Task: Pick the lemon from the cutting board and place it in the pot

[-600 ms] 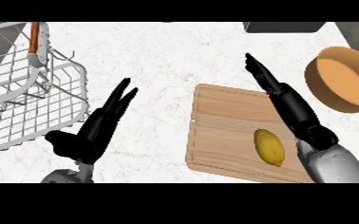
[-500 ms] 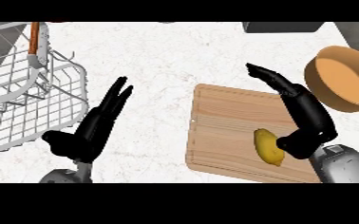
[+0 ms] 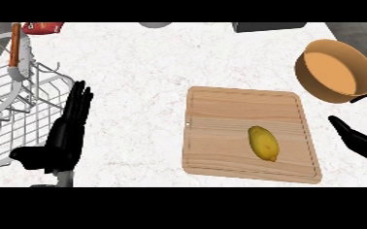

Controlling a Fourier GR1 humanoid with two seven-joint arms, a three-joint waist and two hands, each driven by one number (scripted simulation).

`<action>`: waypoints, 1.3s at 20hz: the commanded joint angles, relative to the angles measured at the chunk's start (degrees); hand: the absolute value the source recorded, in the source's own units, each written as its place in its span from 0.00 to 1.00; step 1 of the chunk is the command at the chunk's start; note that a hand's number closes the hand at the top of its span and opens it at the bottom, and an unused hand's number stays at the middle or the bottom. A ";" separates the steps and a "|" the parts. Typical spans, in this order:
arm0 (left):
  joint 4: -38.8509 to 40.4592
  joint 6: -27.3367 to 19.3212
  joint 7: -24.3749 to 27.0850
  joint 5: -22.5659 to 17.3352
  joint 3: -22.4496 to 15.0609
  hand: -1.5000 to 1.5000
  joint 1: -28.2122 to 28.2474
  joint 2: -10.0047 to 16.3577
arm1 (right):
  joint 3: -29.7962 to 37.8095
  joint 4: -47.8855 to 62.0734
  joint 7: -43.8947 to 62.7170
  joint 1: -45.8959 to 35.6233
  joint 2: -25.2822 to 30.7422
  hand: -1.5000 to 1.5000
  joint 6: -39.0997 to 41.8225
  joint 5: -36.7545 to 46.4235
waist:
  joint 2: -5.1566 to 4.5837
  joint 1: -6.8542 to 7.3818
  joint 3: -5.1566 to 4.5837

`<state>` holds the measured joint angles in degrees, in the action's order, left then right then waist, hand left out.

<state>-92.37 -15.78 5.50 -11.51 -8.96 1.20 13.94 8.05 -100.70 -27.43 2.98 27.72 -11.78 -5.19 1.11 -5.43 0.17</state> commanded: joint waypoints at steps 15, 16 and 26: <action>0.22 -0.46 3.98 3.57 -2.24 0.50 1.01 -2.69 | 2.53 -23.06 -9.05 45.31 -1.50 0.00 1.79 20.99 | -1.31 4.82 -0.42; -0.42 -1.75 2.15 3.96 -3.05 0.50 -0.06 -3.86 | 2.17 -21.55 -7.25 45.26 -1.04 0.00 1.73 23.62 | -1.39 5.14 -0.34; -2.87 -1.37 1.46 4.97 -3.18 0.50 1.63 -4.31 | -15.06 -31.17 21.70 38.90 -7.30 0.00 6.76 47.37 | -1.14 5.92 -0.21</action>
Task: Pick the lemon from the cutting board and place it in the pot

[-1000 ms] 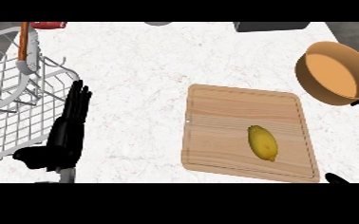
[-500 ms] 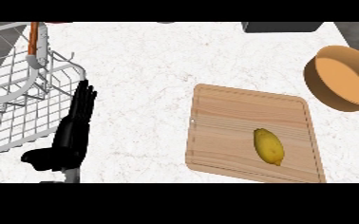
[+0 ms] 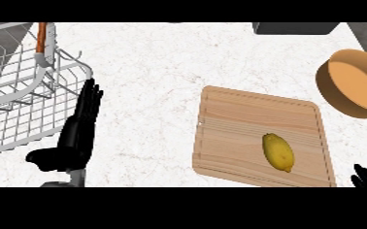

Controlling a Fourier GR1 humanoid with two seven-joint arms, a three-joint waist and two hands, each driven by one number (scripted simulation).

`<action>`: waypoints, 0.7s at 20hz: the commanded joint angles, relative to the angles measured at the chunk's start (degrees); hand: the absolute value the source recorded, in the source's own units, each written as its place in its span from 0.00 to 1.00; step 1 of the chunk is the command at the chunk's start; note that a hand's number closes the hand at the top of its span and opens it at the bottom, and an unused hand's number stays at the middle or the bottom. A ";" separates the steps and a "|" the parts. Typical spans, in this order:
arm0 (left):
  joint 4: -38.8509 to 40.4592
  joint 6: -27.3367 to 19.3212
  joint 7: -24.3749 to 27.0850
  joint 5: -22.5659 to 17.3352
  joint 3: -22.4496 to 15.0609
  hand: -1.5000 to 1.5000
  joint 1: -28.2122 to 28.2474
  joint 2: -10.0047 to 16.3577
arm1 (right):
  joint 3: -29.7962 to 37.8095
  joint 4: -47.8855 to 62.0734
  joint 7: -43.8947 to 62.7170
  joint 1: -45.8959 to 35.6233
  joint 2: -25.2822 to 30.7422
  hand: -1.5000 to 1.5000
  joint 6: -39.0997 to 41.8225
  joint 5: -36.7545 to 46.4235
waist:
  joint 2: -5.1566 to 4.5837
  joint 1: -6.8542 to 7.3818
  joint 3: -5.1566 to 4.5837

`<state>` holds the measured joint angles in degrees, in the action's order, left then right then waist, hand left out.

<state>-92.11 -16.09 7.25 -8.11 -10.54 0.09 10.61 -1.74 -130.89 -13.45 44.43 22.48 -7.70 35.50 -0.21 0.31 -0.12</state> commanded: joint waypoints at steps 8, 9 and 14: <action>3.89 -0.40 3.79 3.53 -1.29 0.50 0.19 -3.58 | -8.11 10.39 18.83 -16.73 -5.50 0.00 8.48 15.09 | 0.15 -0.10 0.11; -0.46 2.03 0.59 0.14 1.92 0.50 2.00 -0.55 | -8.22 9.93 16.99 -13.54 -5.30 0.00 8.00 15.38 | 0.26 -0.22 0.12; 1.52 1.83 -0.80 1.31 2.82 0.50 -2.09 -2.51 | -10.87 15.98 20.80 -22.67 -9.43 0.00 10.15 18.16 | 0.23 -0.25 0.12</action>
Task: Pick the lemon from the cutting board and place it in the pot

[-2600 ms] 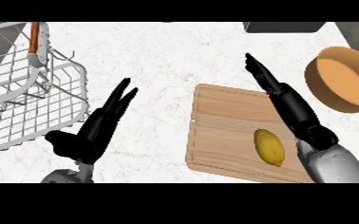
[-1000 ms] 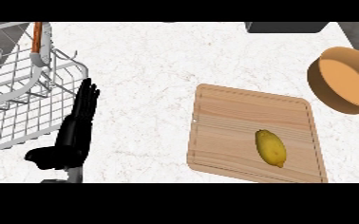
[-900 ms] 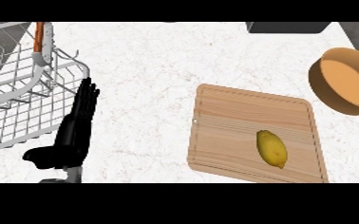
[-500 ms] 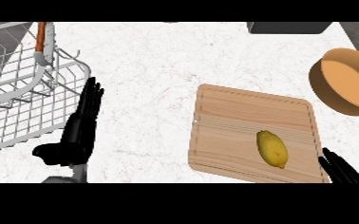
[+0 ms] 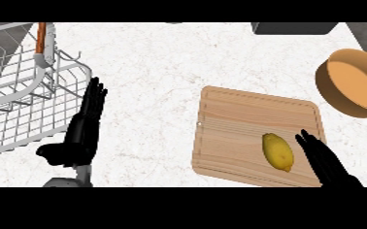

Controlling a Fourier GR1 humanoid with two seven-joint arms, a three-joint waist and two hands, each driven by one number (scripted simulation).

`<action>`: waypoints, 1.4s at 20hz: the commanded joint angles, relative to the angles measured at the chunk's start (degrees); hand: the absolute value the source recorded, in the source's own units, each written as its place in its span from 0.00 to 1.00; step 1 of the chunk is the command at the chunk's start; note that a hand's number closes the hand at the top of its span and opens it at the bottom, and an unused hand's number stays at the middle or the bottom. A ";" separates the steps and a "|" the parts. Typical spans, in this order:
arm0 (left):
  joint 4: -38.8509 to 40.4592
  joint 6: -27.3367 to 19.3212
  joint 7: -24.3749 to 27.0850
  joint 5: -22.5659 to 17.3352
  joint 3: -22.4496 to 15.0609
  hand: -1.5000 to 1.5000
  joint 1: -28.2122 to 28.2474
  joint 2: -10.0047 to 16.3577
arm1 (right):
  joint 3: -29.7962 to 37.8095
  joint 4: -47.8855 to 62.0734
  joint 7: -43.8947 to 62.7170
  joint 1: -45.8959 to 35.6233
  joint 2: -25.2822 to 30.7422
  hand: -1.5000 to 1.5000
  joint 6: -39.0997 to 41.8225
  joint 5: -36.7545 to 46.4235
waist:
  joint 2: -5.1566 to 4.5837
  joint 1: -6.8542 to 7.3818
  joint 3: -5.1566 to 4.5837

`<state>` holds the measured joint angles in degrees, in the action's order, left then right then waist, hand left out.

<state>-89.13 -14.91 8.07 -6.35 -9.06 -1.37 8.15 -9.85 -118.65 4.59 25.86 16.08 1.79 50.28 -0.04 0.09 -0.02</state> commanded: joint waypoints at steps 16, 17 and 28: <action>2.55 3.81 1.44 2.41 4.60 0.50 0.01 -2.49 | 2.16 17.32 -5.32 -8.72 -5.11 0.00 -3.48 3.63 | 0.03 -0.22 0.02; -0.80 4.24 -0.73 2.51 4.71 0.50 0.44 -1.92 | 0.02 13.86 -0.55 -10.66 -6.43 0.00 0.06 5.62 | 0.05 -0.14 0.01; -0.09 5.14 0.30 3.16 5.22 0.50 0.40 -2.62 | 1.49 17.12 -7.72 -14.22 -7.46 1.00 -12.16 11.25 | 0.04 -0.11 0.01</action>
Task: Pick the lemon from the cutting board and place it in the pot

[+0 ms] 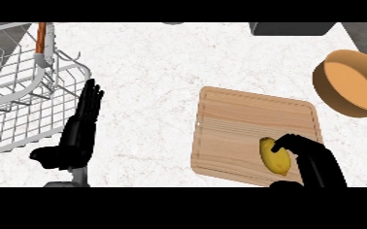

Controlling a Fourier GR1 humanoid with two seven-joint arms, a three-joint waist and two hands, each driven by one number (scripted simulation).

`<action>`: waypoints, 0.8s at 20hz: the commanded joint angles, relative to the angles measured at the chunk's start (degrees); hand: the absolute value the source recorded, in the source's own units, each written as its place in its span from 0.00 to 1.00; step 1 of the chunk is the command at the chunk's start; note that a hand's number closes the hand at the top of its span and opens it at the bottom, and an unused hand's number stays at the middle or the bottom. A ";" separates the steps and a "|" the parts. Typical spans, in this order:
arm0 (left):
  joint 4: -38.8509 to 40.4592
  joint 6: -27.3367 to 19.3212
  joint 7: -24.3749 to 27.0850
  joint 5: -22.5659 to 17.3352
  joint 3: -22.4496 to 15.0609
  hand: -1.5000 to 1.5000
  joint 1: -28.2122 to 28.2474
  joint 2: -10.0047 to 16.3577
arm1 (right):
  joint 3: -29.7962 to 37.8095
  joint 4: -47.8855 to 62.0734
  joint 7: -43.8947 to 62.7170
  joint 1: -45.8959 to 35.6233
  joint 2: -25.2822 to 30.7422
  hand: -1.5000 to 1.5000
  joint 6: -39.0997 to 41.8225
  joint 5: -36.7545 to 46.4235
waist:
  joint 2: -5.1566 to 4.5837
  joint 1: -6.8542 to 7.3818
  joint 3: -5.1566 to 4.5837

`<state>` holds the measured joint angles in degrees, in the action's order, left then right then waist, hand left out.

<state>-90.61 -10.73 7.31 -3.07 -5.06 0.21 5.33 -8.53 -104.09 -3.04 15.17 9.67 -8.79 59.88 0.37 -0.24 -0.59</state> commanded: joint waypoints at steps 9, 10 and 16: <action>1.15 0.22 -1.15 1.50 0.31 0.50 -2.60 -0.38 | -6.80 -0.89 6.00 -7.87 2.29 1.00 16.56 7.91 | -0.60 1.09 0.40; 0.75 0.94 -0.61 0.55 0.17 0.50 -2.15 -0.74 | -6.59 0.70 6.62 -12.27 3.34 1.00 21.37 7.26 | -0.76 2.12 0.35; 2.49 1.04 2.04 1.24 0.87 0.50 -0.76 -1.00 | -9.30 -5.08 13.58 -24.18 -2.52 1.00 31.95 7.08 | -0.35 0.42 0.55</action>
<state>-90.32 -10.37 6.92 -1.69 -5.25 -0.69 4.21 -16.08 -105.65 6.78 -3.49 9.52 17.65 66.16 -0.02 0.80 -0.18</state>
